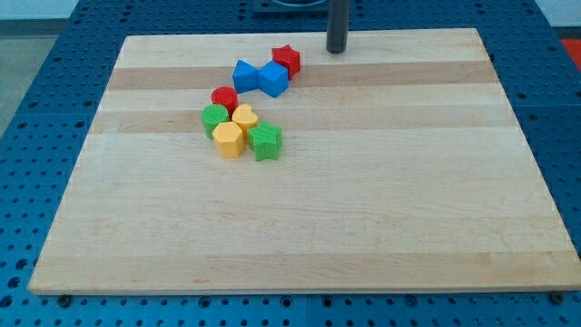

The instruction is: Push the red star closer to the group of blocks

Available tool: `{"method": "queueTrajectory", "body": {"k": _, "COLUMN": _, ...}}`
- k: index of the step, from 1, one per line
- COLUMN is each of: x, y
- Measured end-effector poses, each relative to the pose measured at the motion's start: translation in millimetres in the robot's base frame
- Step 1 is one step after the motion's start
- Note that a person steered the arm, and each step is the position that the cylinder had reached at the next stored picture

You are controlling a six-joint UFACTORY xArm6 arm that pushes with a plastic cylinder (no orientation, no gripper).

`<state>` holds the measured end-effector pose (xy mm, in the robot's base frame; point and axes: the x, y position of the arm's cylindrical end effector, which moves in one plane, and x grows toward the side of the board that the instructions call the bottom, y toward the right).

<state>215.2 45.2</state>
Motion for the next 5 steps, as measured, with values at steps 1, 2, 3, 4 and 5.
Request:
{"method": "queueTrajectory", "body": {"k": 1, "x": -19.2, "y": -42.2}}
{"method": "queueTrajectory", "body": {"k": 2, "x": -19.9, "y": -86.7}}
{"method": "queueTrajectory", "body": {"k": 3, "x": -17.0, "y": -107.8}}
{"method": "queueTrajectory", "body": {"k": 4, "x": -8.7, "y": -108.5}}
{"method": "queueTrajectory", "body": {"k": 5, "x": -0.8, "y": -98.4}}
